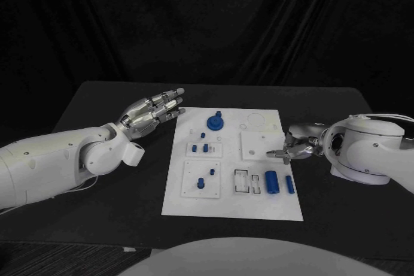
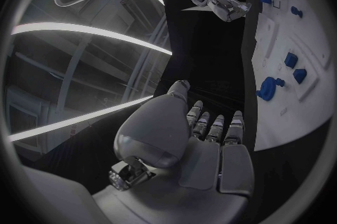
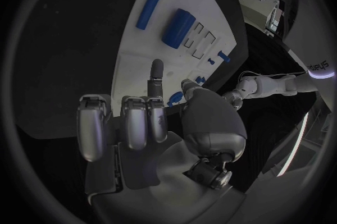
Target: Assemble the parts on the task board
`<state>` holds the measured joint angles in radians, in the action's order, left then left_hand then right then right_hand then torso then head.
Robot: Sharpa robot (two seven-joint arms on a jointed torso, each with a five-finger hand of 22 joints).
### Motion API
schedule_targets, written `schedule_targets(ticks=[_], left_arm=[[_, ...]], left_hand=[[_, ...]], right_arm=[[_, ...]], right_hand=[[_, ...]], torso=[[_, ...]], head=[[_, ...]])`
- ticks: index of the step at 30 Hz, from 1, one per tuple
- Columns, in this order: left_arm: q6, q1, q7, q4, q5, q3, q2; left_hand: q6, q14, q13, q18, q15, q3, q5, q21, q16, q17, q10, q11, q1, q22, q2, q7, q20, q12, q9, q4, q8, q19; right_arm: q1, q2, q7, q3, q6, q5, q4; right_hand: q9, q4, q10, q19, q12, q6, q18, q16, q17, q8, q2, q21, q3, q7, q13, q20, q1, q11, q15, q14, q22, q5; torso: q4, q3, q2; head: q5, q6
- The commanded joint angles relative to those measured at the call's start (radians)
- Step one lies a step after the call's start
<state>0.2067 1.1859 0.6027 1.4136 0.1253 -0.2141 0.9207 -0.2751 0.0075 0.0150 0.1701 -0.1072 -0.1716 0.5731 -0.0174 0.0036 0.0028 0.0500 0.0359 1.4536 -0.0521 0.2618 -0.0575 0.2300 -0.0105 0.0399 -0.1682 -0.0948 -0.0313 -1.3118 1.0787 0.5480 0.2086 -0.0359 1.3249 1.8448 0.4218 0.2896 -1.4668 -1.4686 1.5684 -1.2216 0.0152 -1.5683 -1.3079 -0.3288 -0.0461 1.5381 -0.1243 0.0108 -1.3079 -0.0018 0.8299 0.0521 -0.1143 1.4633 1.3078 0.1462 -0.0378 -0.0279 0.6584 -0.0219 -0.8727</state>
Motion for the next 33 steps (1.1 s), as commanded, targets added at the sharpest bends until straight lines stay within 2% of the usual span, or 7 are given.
schedule_targets(ticks=[1, 2, 7, 18, 22, 28, 33], left_arm=[[0.014, -0.002, -0.003, 0.002, -0.001, 0.001, 0.0], [0.014, -0.002, -0.006, 0.003, -0.001, 0.001, 0.0], [0.016, -0.003, -0.011, 0.004, -0.001, 0.001, 0.0], [0.022, -0.004, -0.02, 0.002, -0.001, 0.001, -0.003], [0.023, -0.005, -0.023, 0.002, -0.001, 0.001, -0.003], [0.026, -0.006, -0.029, 0.001, -0.001, 0.001, -0.002], [0.03, -0.008, -0.034, 0.0, -0.001, 0.001, -0.004]], left_hand=[[0.0, 0.0, 0.0, 0.01, -0.004, 0.005, 0.004, -0.004, 0.002, 0.001, 0.002, 0.007, 0.008, 0.0, 0.0, -0.008, 0.001, -0.003, -0.001, -0.001, -0.004, 0.0], [0.0, 0.0, 0.0, 0.01, -0.005, 0.006, 0.004, -0.004, 0.002, 0.001, 0.002, 0.009, 0.009, 0.001, 0.001, -0.01, 0.003, -0.003, -0.001, 0.0, -0.004, 0.0], [0.002, 0.0, 0.0, 0.01, -0.007, 0.009, 0.005, -0.004, 0.002, 0.001, 0.001, 0.011, 0.012, 0.001, 0.003, -0.012, 0.005, -0.003, -0.001, 0.001, -0.003, 0.0], [0.004, 0.0, 0.0, 0.01, -0.01, 0.013, 0.006, -0.004, 0.002, 0.001, -0.001, 0.013, 0.016, 0.001, 0.005, -0.013, 0.007, -0.002, -0.001, 0.003, -0.003, 0.0], [0.005, 0.0, 0.0, 0.01, -0.011, 0.013, 0.007, -0.004, 0.002, 0.001, -0.001, 0.013, 0.017, 0.001, 0.006, -0.013, 0.007, -0.002, -0.001, 0.004, -0.002, 0.0], [0.006, 0.0, -0.001, 0.01, -0.012, 0.015, 0.007, -0.004, 0.002, 0.001, -0.002, 0.013, 0.019, 0.001, 0.006, -0.014, 0.009, -0.002, -0.001, 0.006, -0.002, -0.001], [0.006, 0.0, -0.001, 0.01, -0.012, 0.015, 0.007, -0.004, 0.002, 0.001, -0.002, 0.013, 0.019, 0.001, 0.006, -0.014, 0.009, -0.002, -0.001, 0.006, -0.002, -0.001]], right_arm=[[0.006, -0.001, 0.052, 0.0, -0.063, 0.012, 0.006], [0.008, -0.001, 0.053, 0.0, -0.063, 0.012, 0.008], [0.018, -0.001, 0.053, 0.0, -0.062, 0.012, 0.015], [0.057, -0.008, 0.057, 0.0, -0.064, 0.031, 0.022], [0.065, -0.013, 0.053, 0.0, -0.044, 0.033, 0.022], [0.074, -0.025, 0.048, 0.0, -0.01, 0.032, 0.019], [0.079, -0.038, 0.05, 0.0, -0.026, 0.031, 0.01]], right_hand=[[-0.002, -0.002, -0.104, -0.085, 0.002, 0.009, -0.005, -0.002, -0.263, 0.01, -0.008, -0.006, -0.009, 0.001, -0.263, -0.005, 0.008, -0.003, -0.005, 0.107, 0.25, -0.005], [-0.003, -0.003, -0.104, -0.086, 0.002, 0.011, -0.005, -0.002, -0.263, 0.016, -0.019, -0.005, -0.01, 0.002, -0.263, -0.004, 0.021, -0.004, -0.005, 0.107, 0.25, -0.008], [-0.002, 0.0, -0.104, -0.084, 0.002, 0.012, -0.005, -0.002, -0.263, 0.024, -0.034, -0.008, -0.011, 0.004, -0.263, -0.003, 0.035, -0.005, -0.003, 0.107, 0.249, -0.026], [0.001, 0.001, -0.104, -0.09, 0.002, 0.029, -0.008, -0.002, -0.263, 0.047, -0.029, 0.007, -0.01, 0.01, -0.263, -0.002, 0.034, -0.009, -0.002, 0.107, 0.254, -0.065], [0.002, 0.0, -0.104, -0.09, 0.002, 0.029, -0.008, -0.002, -0.263, 0.05, -0.034, 0.006, -0.006, 0.01, -0.263, -0.001, 0.036, -0.009, -0.001, 0.107, 0.254, -0.073], [0.026, 0.002, -0.104, -0.089, 0.002, 0.015, -0.008, -0.002, -0.263, 0.032, -0.046, 0.005, -0.001, 0.005, -0.263, -0.001, 0.043, -0.005, -0.003, 0.107, 0.253, -0.082], [0.067, 0.003, -0.104, -0.085, 0.002, 0.035, -0.006, -0.002, -0.263, 0.004, -0.063, -0.001, 0.005, 0.002, -0.263, -0.003, 0.047, -0.002, -0.005, 0.107, 0.251, -0.086]], torso=[[-0.0005, 0.0005, 0.0], [-0.0011, 0.0007, 0.0], [0.0006, 0.0001, 0.0], [0.0001, 0.0003, 0.001], [0.0007, 0.0006, 0.0], [0.0005, 0.0008, 0.0], [0.0001, -0.0002, 0.0]], head=[[-0.008, 0.0], [-0.01, 0.0], [-0.019, 0.0], [-0.025, 0.0], [-0.025, 0.0], [-0.024, 0.0], [-0.023, 0.0]])
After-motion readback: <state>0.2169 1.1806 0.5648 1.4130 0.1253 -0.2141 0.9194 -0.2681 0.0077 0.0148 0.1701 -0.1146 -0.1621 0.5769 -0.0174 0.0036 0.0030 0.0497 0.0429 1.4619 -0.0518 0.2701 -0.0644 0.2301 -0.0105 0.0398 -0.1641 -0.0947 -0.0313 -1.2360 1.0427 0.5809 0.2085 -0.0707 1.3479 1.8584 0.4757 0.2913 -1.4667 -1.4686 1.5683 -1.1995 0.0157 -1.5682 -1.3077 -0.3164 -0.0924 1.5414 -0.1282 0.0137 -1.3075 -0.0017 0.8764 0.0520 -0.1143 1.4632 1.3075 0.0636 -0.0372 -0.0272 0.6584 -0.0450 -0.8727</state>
